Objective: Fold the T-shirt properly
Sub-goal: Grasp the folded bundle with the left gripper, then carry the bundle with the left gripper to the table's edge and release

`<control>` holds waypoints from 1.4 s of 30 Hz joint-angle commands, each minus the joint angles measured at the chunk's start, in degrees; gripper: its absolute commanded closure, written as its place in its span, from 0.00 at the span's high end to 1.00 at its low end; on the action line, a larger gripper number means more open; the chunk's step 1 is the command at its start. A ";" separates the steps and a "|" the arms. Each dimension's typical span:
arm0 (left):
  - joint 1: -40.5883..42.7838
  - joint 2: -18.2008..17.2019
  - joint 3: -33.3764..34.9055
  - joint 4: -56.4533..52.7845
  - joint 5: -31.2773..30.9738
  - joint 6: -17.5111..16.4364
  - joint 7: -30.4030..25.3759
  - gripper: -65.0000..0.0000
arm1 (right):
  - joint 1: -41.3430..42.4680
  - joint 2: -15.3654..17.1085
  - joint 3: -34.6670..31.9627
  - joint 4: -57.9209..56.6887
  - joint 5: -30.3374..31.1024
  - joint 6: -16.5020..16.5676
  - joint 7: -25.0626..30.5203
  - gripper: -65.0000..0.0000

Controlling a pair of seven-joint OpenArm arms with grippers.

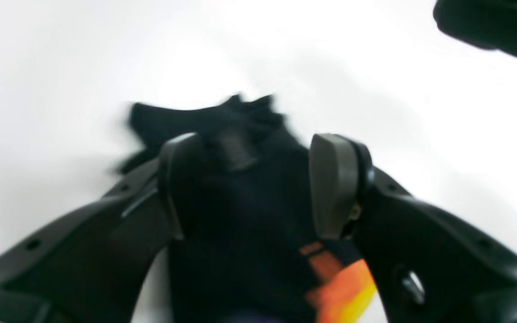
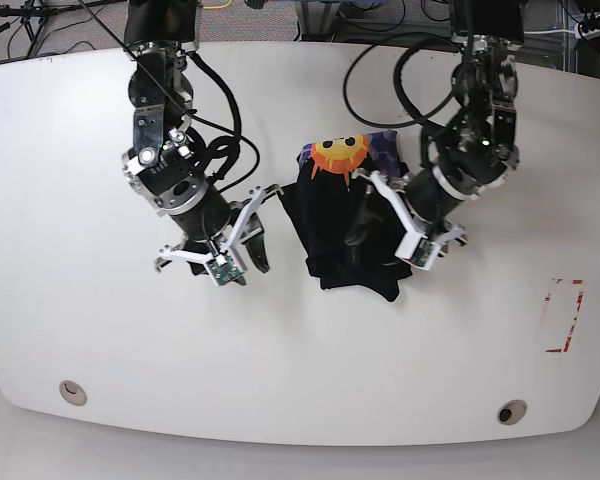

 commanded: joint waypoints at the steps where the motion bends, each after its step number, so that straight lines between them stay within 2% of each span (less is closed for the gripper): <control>1: -0.21 1.73 2.99 -0.72 4.23 7.00 -5.18 0.54 | -0.38 0.21 1.15 1.38 0.67 -0.06 1.09 0.30; 3: 0.49 2.69 5.80 -3.00 7.13 11.48 -7.38 0.54 | -1.00 0.21 1.94 1.38 0.67 0.03 1.18 0.30; 5: 0.67 3.13 8.18 -5.11 9.68 13.95 -9.14 0.54 | -1.35 0.21 2.82 1.38 0.67 0.82 1.18 0.30; 9: 1.02 3.31 12.84 -10.91 13.63 16.41 -13.27 0.54 | -2.41 -0.31 6.51 1.38 0.67 4.78 1.18 0.30; 11: 1.02 3.40 12.66 -14.26 14.16 17.64 -15.12 0.54 | -2.58 -1.02 8.18 1.38 0.67 6.27 1.18 0.30; 14: 1.02 3.31 11.25 -19.71 14.07 18.78 -17.23 0.54 | -2.76 -2.51 10.55 1.38 0.58 7.68 1.18 0.30; 19: 0.58 2.96 8.88 -28.59 14.07 18.52 -18.28 0.54 | -2.93 -3.04 13.54 1.30 0.58 9.79 1.18 0.30; 23: 0.23 0.32 5.36 -31.93 13.99 18.43 -18.02 0.54 | -3.11 -3.04 14.16 1.30 0.58 10.40 1.01 0.30; 26: -0.39 -1.70 2.55 -33.51 13.99 15.79 -18.02 0.54 | -3.11 -3.04 14.86 1.30 0.58 10.40 1.01 0.30; 29: -0.12 -4.87 -0.44 -33.86 14.07 9.37 -17.23 0.54 | -4.34 -3.04 14.95 1.47 0.58 10.40 1.01 0.30; 35: -0.03 -13.22 -5.36 -33.16 14.07 -3.29 -11.34 0.54 | -5.31 -3.13 14.95 2.44 0.58 10.40 1.01 0.30; 42: 2.34 -22.98 -10.64 -32.45 14.07 -11.11 -9.58 0.54 | -6.19 -3.13 14.95 2.35 0.58 10.40 1.01 0.30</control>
